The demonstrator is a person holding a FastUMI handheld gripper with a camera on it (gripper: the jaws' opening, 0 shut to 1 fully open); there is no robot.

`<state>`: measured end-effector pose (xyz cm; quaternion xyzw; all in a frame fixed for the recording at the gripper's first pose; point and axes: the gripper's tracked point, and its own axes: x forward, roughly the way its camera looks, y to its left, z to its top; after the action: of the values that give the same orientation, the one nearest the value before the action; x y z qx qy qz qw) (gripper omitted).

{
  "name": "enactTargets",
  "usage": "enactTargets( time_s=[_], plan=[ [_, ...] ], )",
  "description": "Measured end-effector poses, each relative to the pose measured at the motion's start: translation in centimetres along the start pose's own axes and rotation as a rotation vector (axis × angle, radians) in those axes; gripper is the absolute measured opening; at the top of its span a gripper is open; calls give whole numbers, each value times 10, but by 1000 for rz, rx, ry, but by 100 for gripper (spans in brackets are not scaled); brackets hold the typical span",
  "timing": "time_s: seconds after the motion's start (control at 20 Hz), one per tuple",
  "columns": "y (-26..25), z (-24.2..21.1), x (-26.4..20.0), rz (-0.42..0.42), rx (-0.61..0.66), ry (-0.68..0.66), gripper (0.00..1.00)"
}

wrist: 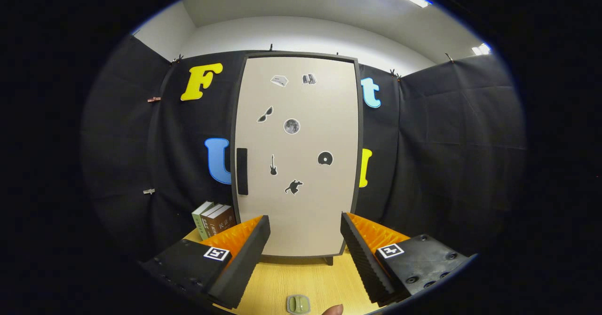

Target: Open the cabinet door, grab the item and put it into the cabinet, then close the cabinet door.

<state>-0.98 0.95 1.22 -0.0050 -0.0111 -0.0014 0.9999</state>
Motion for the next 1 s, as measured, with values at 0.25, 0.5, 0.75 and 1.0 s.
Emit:
enactTargets(
  time_s=[0.25, 0.5, 0.75, 1.0],
  plan=[
    [19, 4, 8, 21, 0, 0, 98],
    [47, 24, 28, 42, -24, -39, 98],
    [87, 45, 72, 65, -31, -85, 98],
    [127, 40, 137, 85, 10, -58, 98]
  ],
)
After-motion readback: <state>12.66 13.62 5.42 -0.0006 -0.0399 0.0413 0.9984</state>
